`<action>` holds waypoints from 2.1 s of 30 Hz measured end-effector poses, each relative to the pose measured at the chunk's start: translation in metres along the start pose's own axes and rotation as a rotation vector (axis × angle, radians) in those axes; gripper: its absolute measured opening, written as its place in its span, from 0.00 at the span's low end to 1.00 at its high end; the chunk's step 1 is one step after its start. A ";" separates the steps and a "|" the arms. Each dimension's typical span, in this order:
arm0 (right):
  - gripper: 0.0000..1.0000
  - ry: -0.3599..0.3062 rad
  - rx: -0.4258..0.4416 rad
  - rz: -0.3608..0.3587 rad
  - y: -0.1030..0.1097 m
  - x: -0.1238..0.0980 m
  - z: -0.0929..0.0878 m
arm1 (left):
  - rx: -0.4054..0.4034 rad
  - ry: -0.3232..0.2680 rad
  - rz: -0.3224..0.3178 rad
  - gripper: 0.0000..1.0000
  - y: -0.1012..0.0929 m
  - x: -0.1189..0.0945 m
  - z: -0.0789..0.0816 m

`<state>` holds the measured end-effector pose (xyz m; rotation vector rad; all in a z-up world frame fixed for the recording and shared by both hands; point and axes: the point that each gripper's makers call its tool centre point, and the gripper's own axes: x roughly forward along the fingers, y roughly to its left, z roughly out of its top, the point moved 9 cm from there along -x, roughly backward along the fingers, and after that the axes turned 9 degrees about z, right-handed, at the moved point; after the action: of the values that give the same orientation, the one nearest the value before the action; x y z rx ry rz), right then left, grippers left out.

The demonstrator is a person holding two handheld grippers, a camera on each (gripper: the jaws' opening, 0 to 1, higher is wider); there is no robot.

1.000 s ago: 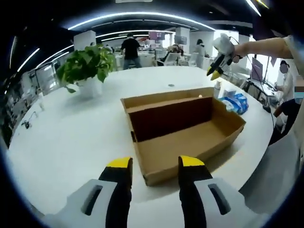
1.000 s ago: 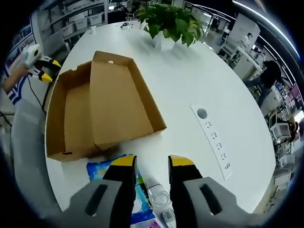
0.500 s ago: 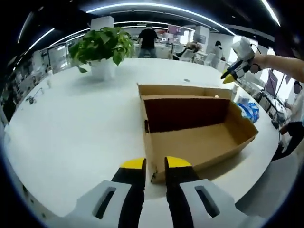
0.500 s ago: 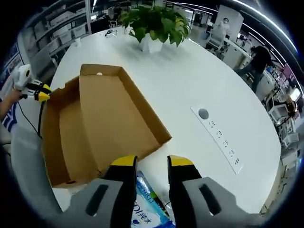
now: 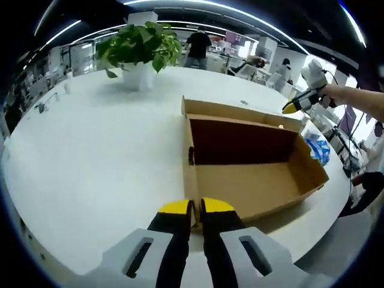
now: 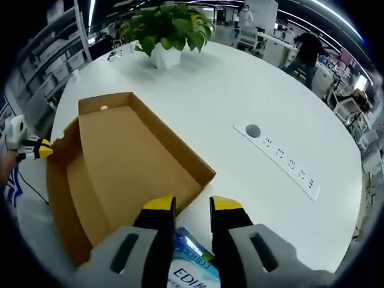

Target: Operate the shoe box by opening the lid, removing the specified soft item, and placing it in the target area until the item is outside and the box remains undamaged.

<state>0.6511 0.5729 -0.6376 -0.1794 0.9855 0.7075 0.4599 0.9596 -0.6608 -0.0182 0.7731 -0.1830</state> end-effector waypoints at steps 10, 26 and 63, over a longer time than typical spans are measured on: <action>0.16 -0.014 0.105 -0.019 -0.006 0.019 -0.001 | 0.006 0.008 0.003 0.03 0.001 0.001 0.001; 0.06 0.021 0.236 -0.013 -0.002 0.031 -0.007 | 0.001 0.023 0.000 0.02 0.004 0.004 0.002; 0.00 -0.184 0.147 -0.114 0.022 -0.027 0.012 | -0.013 0.015 -0.009 0.02 0.001 0.001 0.000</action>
<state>0.6358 0.5825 -0.6052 -0.0407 0.8404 0.5347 0.4607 0.9602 -0.6619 -0.0325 0.7898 -0.1871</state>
